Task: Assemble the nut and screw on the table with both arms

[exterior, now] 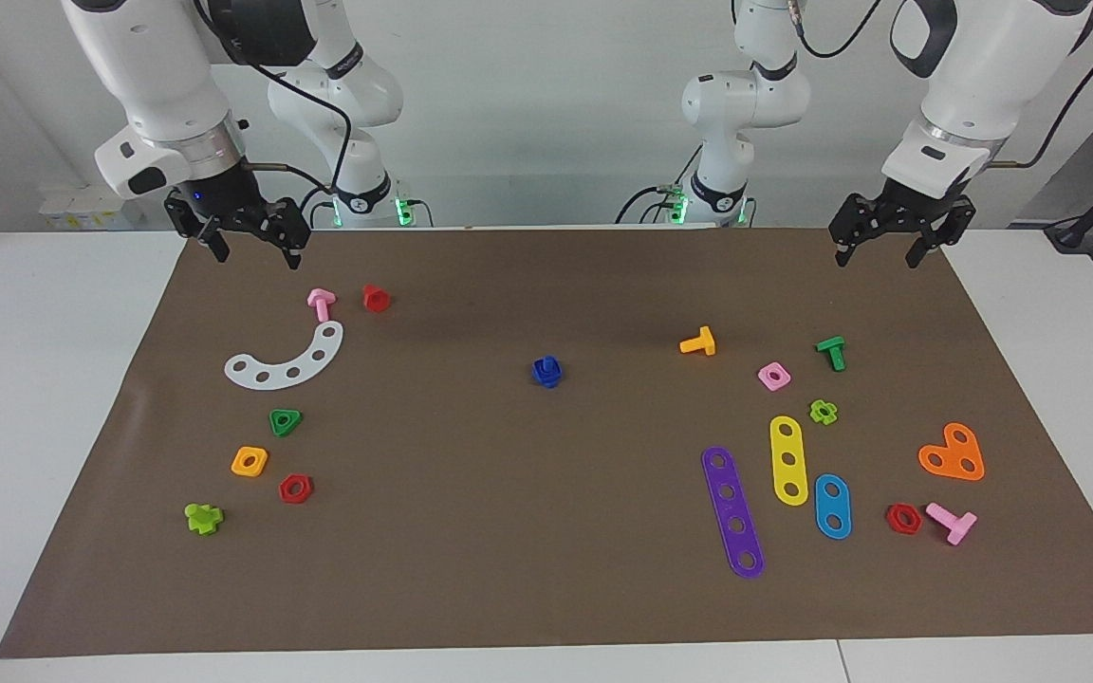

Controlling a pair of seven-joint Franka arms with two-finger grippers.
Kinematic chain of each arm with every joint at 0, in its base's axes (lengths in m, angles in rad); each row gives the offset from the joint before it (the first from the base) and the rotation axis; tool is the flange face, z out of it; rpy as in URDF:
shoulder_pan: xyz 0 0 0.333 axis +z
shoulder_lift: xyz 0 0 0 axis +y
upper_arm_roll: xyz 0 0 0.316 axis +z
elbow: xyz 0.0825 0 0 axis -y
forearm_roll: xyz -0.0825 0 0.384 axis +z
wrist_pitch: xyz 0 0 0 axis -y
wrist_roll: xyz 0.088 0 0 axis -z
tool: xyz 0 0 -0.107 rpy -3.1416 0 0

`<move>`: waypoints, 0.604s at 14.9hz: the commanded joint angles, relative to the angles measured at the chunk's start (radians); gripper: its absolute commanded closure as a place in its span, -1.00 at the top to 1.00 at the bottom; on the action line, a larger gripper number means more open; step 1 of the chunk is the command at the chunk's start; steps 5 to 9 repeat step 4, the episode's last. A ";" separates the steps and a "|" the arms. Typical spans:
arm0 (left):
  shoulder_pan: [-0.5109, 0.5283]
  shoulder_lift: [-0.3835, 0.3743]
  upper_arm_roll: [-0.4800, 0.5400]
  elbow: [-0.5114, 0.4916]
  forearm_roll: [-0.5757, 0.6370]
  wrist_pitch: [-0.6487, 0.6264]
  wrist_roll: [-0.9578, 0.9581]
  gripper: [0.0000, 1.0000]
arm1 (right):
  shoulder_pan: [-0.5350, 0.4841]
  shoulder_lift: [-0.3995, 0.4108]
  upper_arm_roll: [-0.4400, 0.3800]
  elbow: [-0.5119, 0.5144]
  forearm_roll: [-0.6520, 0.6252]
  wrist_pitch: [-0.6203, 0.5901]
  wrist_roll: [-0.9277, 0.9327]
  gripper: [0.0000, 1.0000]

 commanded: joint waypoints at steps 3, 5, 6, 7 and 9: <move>0.001 0.013 -0.001 0.012 0.019 0.023 -0.010 1.00 | -0.013 -0.009 0.009 0.003 0.009 -0.017 0.010 1.00; 0.001 0.011 -0.001 0.011 0.019 0.023 -0.010 1.00 | -0.013 -0.009 0.009 0.005 0.009 -0.012 0.008 1.00; 0.001 0.011 -0.001 0.011 0.019 0.023 -0.010 1.00 | -0.013 -0.009 0.009 0.005 0.009 -0.012 0.008 1.00; 0.001 0.011 -0.001 0.011 0.019 0.023 -0.010 1.00 | -0.013 -0.009 0.009 0.005 0.009 -0.012 0.008 1.00; 0.001 0.011 -0.001 0.011 0.019 0.023 -0.010 1.00 | -0.013 -0.009 0.009 0.005 0.009 -0.012 0.008 1.00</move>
